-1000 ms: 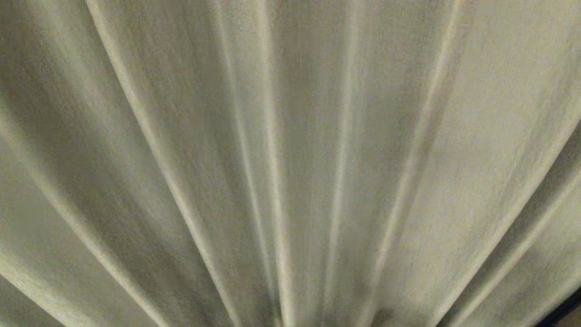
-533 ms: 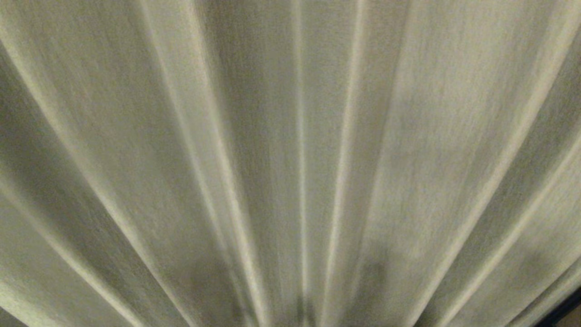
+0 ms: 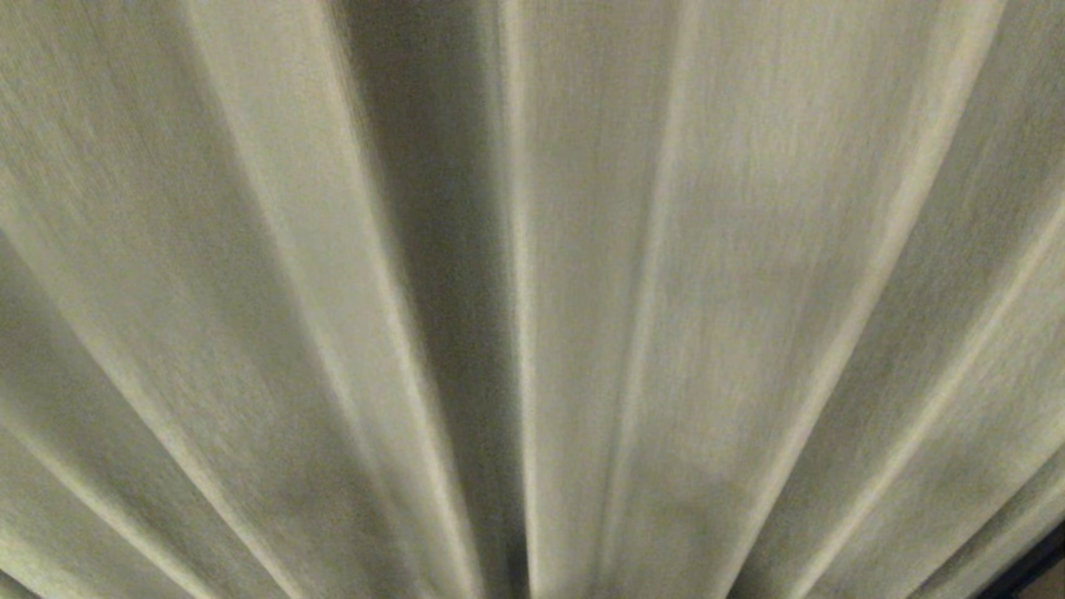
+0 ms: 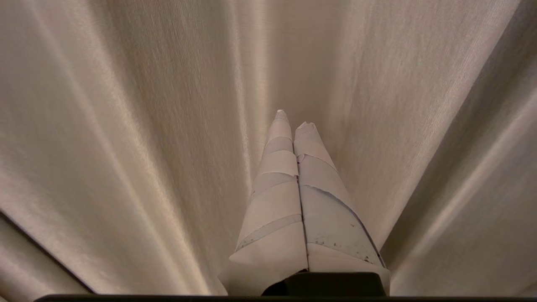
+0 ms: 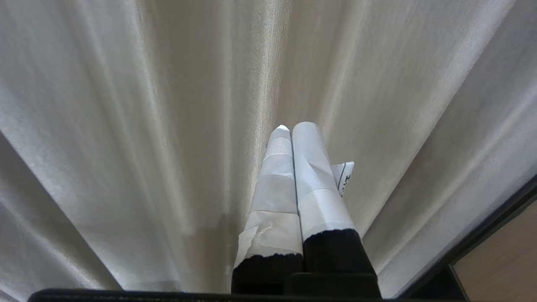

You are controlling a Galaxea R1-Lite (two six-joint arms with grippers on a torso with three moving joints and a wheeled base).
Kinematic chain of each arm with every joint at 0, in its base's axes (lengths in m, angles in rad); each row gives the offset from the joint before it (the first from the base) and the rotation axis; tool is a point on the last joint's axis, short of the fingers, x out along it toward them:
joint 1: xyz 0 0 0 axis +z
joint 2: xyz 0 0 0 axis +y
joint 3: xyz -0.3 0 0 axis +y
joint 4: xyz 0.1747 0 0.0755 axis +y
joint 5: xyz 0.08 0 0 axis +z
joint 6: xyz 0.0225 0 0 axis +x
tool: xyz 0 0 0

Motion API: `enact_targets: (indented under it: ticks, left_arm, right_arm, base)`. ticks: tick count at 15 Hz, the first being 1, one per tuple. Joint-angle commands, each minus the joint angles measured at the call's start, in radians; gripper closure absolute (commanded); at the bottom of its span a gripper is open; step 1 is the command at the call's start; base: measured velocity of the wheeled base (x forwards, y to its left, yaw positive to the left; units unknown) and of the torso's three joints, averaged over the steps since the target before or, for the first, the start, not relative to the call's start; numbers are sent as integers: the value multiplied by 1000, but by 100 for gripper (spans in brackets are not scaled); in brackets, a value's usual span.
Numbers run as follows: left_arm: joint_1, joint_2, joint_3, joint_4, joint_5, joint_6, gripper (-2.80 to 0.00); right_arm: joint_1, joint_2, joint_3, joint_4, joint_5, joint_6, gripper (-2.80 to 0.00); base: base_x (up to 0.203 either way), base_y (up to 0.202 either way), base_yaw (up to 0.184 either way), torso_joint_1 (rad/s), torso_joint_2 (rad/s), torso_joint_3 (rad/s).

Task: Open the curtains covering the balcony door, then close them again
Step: Close the outer curtains on both sides

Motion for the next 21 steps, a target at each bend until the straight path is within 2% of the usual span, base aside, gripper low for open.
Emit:
enact_targets:
  ticks: [1, 17, 21]
  left_arm:
    - [0, 0, 0, 0, 0, 0, 0]
    - [0, 0, 0, 1, 3, 0, 0]
    - [0, 0, 0, 1, 3, 1, 0]
  right_arm:
    - [0, 0, 0, 0, 1, 1, 0]
    - [0, 0, 0, -1, 2, 4, 0]
    - [0, 0, 0, 0, 1, 4, 0]
  base:
    - [0, 0, 0, 0, 0, 0]
    - [0, 0, 0, 0, 0, 0]
    - [-160, 0, -1, -1, 1, 4]
